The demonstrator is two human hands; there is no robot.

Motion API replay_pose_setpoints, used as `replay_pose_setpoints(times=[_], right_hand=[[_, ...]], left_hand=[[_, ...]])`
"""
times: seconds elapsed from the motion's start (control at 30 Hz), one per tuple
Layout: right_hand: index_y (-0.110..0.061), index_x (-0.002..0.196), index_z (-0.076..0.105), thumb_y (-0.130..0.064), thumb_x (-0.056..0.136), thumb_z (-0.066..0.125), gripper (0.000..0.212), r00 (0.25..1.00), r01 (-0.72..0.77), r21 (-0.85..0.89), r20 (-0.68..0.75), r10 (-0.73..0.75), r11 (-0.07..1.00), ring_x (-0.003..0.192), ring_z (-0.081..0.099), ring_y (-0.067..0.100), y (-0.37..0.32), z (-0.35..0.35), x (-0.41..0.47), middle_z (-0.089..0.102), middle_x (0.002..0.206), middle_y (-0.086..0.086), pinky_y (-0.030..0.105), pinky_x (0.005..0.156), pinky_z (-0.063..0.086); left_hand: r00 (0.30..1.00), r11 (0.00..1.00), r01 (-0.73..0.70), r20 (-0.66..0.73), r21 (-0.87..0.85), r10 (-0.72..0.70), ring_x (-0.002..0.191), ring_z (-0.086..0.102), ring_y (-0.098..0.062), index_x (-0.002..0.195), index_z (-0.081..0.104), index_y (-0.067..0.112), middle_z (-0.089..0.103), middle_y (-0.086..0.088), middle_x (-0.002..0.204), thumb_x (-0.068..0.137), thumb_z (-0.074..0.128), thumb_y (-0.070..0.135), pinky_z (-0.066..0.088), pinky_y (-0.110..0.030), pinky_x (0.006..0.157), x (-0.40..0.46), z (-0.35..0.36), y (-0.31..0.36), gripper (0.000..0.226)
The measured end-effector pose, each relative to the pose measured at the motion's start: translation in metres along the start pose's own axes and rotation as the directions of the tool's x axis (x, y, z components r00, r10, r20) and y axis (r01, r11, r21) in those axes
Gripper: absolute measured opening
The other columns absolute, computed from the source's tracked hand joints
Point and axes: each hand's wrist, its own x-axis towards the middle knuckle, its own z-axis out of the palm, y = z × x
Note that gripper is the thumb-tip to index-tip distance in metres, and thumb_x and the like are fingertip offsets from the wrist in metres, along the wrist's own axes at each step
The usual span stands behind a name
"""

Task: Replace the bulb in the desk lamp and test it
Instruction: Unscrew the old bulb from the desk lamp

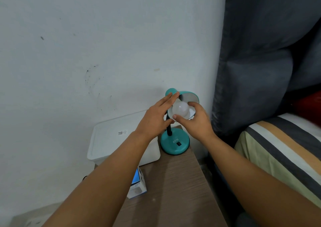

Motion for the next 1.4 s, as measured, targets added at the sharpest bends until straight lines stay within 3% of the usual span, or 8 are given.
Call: replay_pose_setpoints(times=[0.2,0.33,0.43,0.8,1.0,1.13,1.3,1.4], right_hand=[[-0.023,0.119,0.062,-0.052,0.073,0.08,0.057,0.999,-0.047,0.018,-0.018,0.047,0.999,0.108,0.06,0.023,0.002,0.007,-0.002,0.063,0.116,0.001,0.037,0.086,0.053],[-0.031,0.131,0.055,-0.057,0.075,0.074,0.064,0.999,-0.054,-0.092,-0.004,0.054,0.994,0.141,0.037,0.032,0.002,0.011,-0.001,0.04,0.153,0.013,0.049,0.106,0.044],[-0.03,0.136,0.05,-0.056,0.078,0.072,0.067,0.998,-0.061,-0.13,-0.011,0.06,0.99,0.148,0.022,0.032,0.003,0.01,-0.002,0.027,0.161,0.014,0.051,0.11,0.037],[-0.029,0.122,0.059,-0.08,0.057,0.065,0.084,0.991,-0.134,-0.023,-0.023,0.134,0.991,0.132,0.048,0.028,-0.004,0.011,-0.003,0.057,0.137,0.009,0.051,0.096,0.051],[-0.03,0.137,0.047,-0.044,0.078,0.077,0.068,0.998,-0.056,-0.176,-0.04,0.05,0.983,0.144,0.029,0.033,-0.006,0.007,-0.004,0.03,0.159,0.013,0.052,0.111,0.036],[-0.034,0.139,0.043,-0.022,0.081,0.079,0.069,0.999,0.002,-0.134,-0.05,-0.008,0.991,0.138,0.039,0.031,-0.006,0.008,-0.007,0.026,0.159,0.009,0.043,0.108,0.041],[-0.025,0.132,0.045,-0.024,0.071,0.086,0.074,0.998,0.01,0.031,-0.064,-0.008,0.999,0.12,0.046,0.014,-0.007,0.007,-0.007,0.046,0.136,-0.003,0.029,0.095,0.044],[-0.025,0.125,0.05,-0.039,0.067,0.088,0.071,0.994,-0.038,0.072,-0.1,0.045,0.997,0.111,0.054,0.015,-0.003,0.008,-0.008,0.055,0.122,-0.007,0.036,0.09,0.053]], left_hand=[[1.0,1.0,0.002,-0.012,-0.01,-0.002,0.146,0.036,-0.014,0.155,0.022,0.045,0.032,0.005,0.162,0.086,0.078,0.016,0.046,-0.04,0.11,-0.001,0.001,0.002,0.094],[1.0,1.0,-0.002,-0.029,-0.019,0.001,0.145,0.038,-0.014,0.156,0.024,0.042,0.034,0.003,0.161,0.084,0.079,0.015,0.048,-0.037,0.109,-0.001,0.0,0.002,0.094],[1.0,1.0,-0.009,-0.029,-0.022,0.009,0.144,0.04,-0.013,0.155,0.025,0.042,0.036,0.002,0.16,0.083,0.08,0.013,0.048,-0.034,0.108,-0.001,-0.001,0.001,0.096],[1.0,0.998,0.001,-0.012,-0.067,-0.002,0.142,0.042,-0.014,0.154,0.028,0.044,0.037,0.002,0.16,0.085,0.078,0.012,0.049,-0.035,0.108,0.001,0.0,0.003,0.091],[1.0,0.996,0.007,-0.006,-0.089,-0.008,0.141,0.044,-0.014,0.154,0.028,0.043,0.04,0.001,0.158,0.081,0.079,0.005,0.05,-0.035,0.106,0.001,0.0,0.001,0.096],[1.0,0.996,0.006,-0.005,-0.088,-0.007,0.14,0.045,-0.014,0.154,0.029,0.042,0.04,0.0,0.158,0.08,0.08,0.003,0.049,-0.035,0.107,0.0,0.001,0.001,0.097],[1.0,0.995,0.012,-0.015,-0.097,-0.013,0.14,0.045,-0.014,0.153,0.029,0.044,0.04,0.002,0.158,0.084,0.08,0.011,0.05,-0.035,0.106,0.0,-0.001,0.001,0.092],[1.0,0.995,0.006,-0.011,-0.096,-0.007,0.141,0.043,-0.014,0.153,0.029,0.044,0.039,0.002,0.158,0.086,0.078,0.012,0.05,-0.034,0.106,-0.001,0.001,0.003,0.089]])
